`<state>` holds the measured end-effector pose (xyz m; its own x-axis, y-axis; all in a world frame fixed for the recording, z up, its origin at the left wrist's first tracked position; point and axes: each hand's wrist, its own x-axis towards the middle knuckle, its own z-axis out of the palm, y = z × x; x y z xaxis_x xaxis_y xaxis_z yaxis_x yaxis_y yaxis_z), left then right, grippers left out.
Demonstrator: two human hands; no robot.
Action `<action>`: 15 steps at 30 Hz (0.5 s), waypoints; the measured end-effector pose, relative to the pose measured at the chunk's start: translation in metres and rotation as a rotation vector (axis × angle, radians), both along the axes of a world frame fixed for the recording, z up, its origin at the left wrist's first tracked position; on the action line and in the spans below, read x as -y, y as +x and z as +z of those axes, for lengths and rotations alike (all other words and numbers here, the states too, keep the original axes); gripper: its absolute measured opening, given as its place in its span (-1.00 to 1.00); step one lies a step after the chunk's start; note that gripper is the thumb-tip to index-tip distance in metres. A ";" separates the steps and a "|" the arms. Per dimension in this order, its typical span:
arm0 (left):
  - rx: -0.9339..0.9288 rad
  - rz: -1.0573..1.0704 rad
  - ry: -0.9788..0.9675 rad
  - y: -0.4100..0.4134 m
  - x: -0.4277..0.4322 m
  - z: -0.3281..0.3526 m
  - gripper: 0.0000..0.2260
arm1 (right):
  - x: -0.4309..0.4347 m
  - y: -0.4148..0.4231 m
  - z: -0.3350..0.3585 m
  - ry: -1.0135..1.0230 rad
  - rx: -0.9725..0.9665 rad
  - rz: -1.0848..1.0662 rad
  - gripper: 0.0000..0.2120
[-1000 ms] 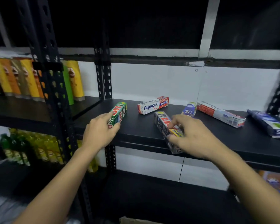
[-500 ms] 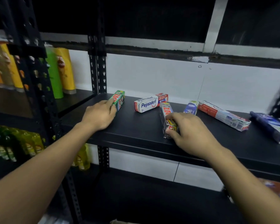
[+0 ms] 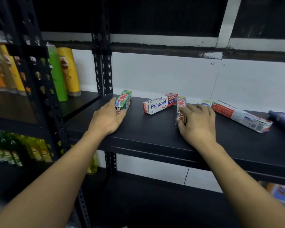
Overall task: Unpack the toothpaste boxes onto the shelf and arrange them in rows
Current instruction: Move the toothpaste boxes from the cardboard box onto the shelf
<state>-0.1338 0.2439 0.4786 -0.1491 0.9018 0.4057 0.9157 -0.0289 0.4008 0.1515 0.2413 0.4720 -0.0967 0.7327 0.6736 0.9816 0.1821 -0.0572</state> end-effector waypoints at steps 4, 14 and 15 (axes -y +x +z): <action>-0.005 0.021 0.022 0.000 -0.001 -0.001 -0.46 | 0.003 0.004 -0.003 -0.005 -0.105 -0.010 -0.68; 0.042 0.028 0.103 -0.005 0.001 -0.005 -0.52 | 0.005 0.004 -0.001 -0.060 -0.106 -0.104 -0.70; 0.042 0.031 0.139 -0.005 0.002 -0.006 -0.53 | 0.005 0.004 -0.001 -0.062 -0.106 -0.102 -0.70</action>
